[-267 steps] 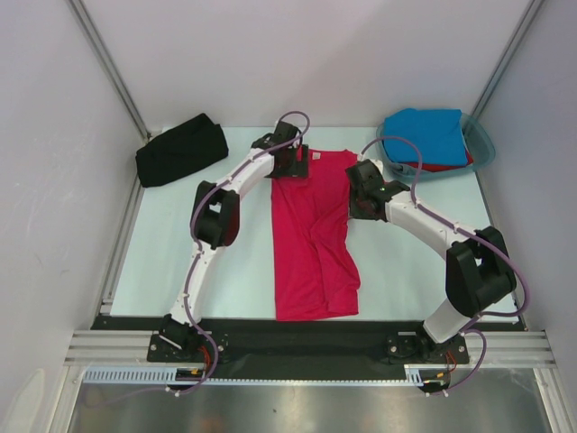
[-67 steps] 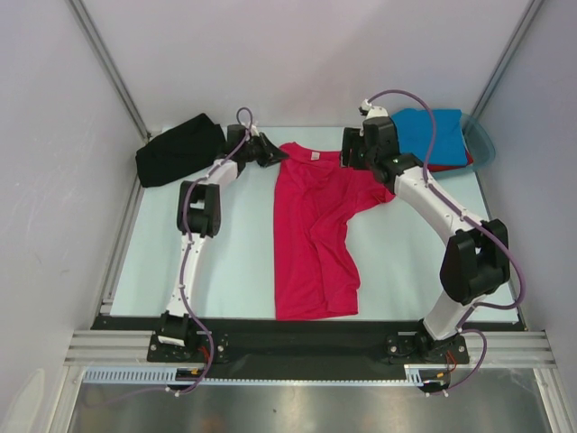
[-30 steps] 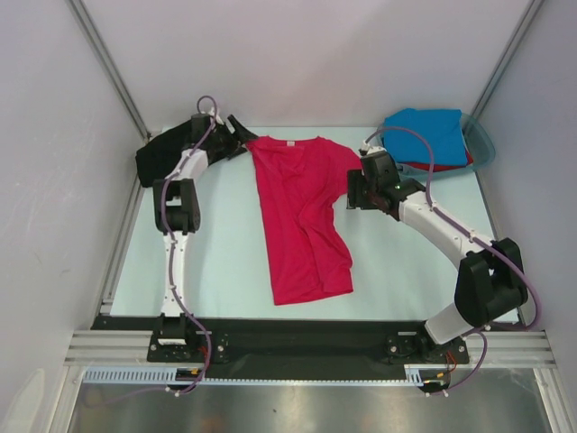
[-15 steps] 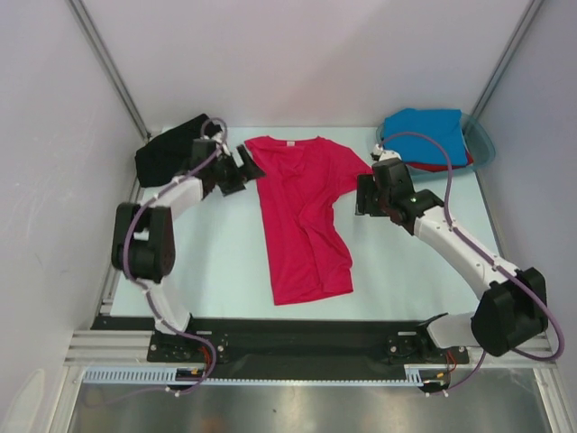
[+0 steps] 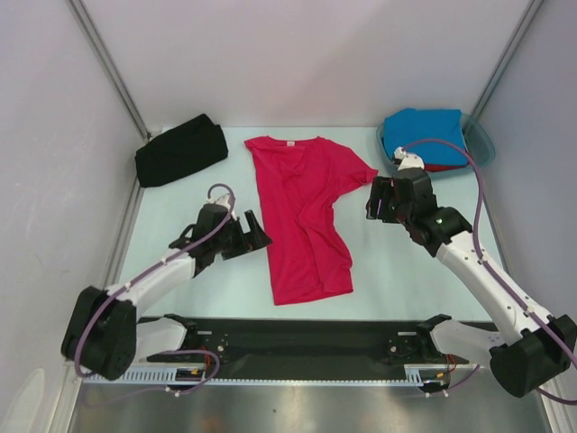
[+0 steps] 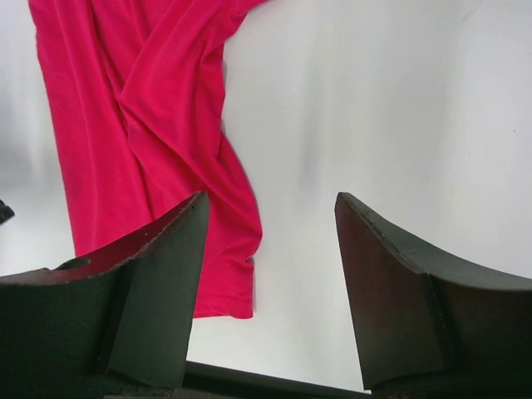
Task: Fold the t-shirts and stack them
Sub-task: Fold the tshirt
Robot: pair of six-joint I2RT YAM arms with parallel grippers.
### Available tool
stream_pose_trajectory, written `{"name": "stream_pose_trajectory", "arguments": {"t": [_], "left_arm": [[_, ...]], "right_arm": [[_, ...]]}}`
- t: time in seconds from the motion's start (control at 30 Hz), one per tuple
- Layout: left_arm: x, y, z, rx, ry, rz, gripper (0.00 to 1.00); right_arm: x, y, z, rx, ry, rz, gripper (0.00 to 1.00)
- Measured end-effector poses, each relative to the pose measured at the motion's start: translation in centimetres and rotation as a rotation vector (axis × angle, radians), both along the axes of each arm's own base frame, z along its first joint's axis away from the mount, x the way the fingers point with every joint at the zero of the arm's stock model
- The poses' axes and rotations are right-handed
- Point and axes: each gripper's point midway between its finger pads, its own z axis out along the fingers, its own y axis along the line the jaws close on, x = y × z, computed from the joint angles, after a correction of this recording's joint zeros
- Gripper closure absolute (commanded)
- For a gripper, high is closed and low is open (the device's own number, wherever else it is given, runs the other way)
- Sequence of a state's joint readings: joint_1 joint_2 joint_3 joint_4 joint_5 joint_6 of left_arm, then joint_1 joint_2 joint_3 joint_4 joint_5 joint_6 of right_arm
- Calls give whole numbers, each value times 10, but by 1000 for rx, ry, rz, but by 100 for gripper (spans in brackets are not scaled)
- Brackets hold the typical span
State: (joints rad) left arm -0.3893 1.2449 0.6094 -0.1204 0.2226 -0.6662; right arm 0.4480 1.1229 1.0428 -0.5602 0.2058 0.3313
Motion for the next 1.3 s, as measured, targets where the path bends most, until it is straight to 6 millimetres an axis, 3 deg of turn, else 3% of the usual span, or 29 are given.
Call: {"name": "stream_pose_trajectory", "arguments": {"t": [0.2,0.43,0.7,0.97,1.1,1.2,1.3], "left_arm": [[-18,8,2,-7,-22,41,0],[-55,10,-41,-9,103,37,0],[-58,-11,-39,-87,87,8,2],[-62,-61,-39,-176,88,-93,7],[-66,-75,-40,-198,98,-122,20],[-68,-73,-44,-189,114,-110,37],[-71,-67,-51,-156,140,-94,62]], "right_arm": [[-4,-1,8,26,-19,-15,32],[-5,1,7,34,-11,-18,33],[-7,2,5,36,-7,-16,33],[-8,3,3,31,-3,-15,32],[-8,3,3,30,-4,-17,32],[-8,2,4,30,-7,-17,32],[-8,3,4,33,-6,-19,32]]}}
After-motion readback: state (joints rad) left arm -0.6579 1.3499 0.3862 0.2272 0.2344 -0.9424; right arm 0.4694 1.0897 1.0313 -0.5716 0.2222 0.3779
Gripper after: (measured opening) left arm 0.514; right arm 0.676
